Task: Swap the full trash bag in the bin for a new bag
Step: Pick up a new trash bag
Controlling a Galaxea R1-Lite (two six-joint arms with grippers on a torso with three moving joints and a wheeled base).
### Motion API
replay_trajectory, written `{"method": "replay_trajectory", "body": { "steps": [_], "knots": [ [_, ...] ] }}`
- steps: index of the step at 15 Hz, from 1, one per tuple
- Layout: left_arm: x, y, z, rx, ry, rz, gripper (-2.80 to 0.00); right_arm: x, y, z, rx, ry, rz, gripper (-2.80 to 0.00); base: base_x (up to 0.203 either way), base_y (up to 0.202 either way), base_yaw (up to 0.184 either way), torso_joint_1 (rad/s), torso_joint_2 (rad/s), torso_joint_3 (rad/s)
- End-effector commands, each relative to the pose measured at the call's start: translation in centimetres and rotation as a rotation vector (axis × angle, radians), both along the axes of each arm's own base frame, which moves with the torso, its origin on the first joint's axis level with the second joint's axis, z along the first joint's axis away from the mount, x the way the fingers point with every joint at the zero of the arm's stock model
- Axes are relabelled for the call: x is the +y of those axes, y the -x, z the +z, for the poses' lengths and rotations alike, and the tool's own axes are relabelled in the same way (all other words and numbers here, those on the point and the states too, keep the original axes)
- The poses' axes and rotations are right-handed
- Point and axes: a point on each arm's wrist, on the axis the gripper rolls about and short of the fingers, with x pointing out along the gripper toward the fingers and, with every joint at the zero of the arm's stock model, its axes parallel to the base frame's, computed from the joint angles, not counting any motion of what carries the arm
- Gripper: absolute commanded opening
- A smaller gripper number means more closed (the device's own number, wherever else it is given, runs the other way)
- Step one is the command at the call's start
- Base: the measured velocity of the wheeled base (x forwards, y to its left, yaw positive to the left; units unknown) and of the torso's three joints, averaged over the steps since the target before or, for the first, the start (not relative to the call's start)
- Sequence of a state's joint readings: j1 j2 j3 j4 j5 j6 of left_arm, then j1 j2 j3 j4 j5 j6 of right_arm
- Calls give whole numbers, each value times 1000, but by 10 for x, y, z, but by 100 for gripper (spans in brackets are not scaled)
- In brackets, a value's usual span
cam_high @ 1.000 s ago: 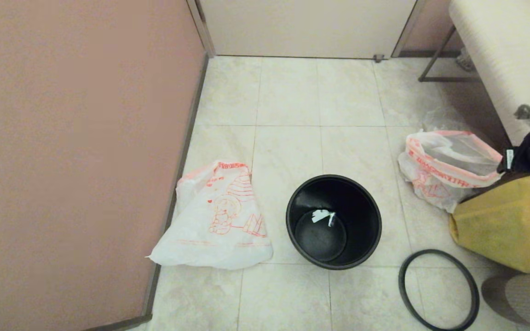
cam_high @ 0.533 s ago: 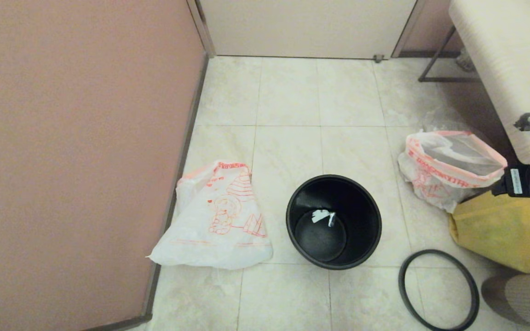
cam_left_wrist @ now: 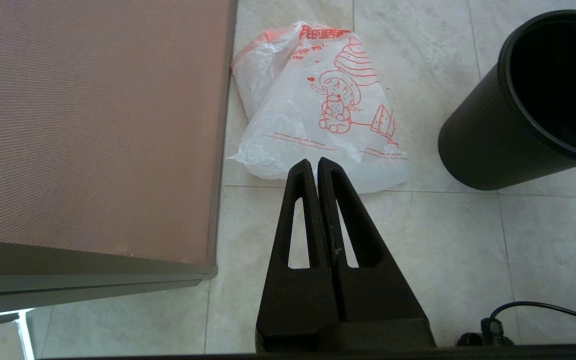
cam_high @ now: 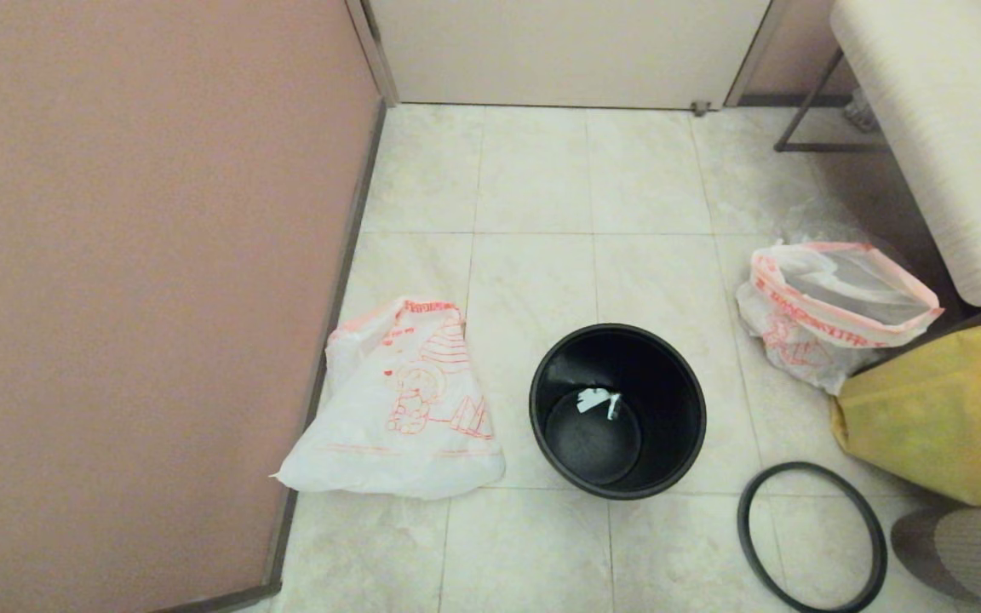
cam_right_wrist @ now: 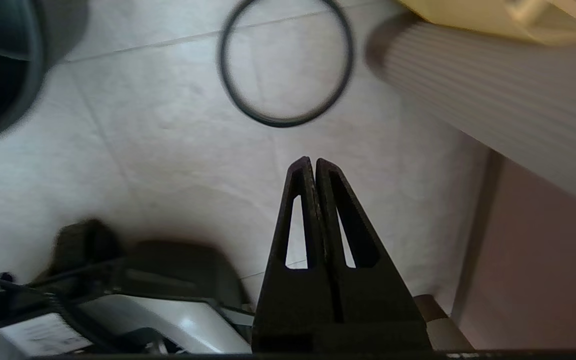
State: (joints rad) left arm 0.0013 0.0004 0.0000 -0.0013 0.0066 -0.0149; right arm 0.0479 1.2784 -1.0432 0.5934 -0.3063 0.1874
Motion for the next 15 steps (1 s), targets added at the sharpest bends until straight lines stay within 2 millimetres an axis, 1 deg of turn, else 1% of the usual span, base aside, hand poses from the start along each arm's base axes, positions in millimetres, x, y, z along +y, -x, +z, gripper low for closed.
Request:
{"method": "replay_trajectory", "body": {
  "steps": [1, 3, 5, 7, 9, 10, 12, 14, 15],
  "knots": [
    [0, 0, 0, -2, 0, 1, -280, -2, 48, 4, -92, 10, -13, -280, 0, 0, 0, 0, 0, 0],
    [0, 0, 0, -2, 0, 0, -280, -5, 92, 10, -221, 31, -36, -280, 0, 0, 0, 0, 0, 0],
    [0, 0, 0, -2, 0, 0, -280, -9, 144, 16, -387, 73, -36, -280, 0, 0, 0, 0, 0, 0],
    [0, 0, 0, -2, 0, 0, -280, -11, 197, 8, -519, 126, -38, -280, 0, 0, 0, 0, 0, 0],
    [0, 0, 0, -1, 0, 0, -280, -10, 235, -8, -598, 172, -59, -280, 0, 0, 0, 0, 0, 0],
    [0, 0, 0, -1, 0, 0, -280, -9, 248, -21, -624, 186, -46, -280, 0, 0, 0, 0, 0, 0],
    [0, 0, 0, -1, 0, 0, -280, -7, 256, -52, -613, 198, 35, -280, 0, 0, 0, 0, 0, 0],
    [0, 0, 0, -2, 0, 0, -280, -5, 249, -88, -598, 159, 153, -280, 0, 0, 0, 0, 0, 0],
    [0, 0, 0, -2, 0, 0, -280, -4, 240, -107, -609, 136, 210, -280, 0, 0, 0, 0, 0, 0]
  ]
}}
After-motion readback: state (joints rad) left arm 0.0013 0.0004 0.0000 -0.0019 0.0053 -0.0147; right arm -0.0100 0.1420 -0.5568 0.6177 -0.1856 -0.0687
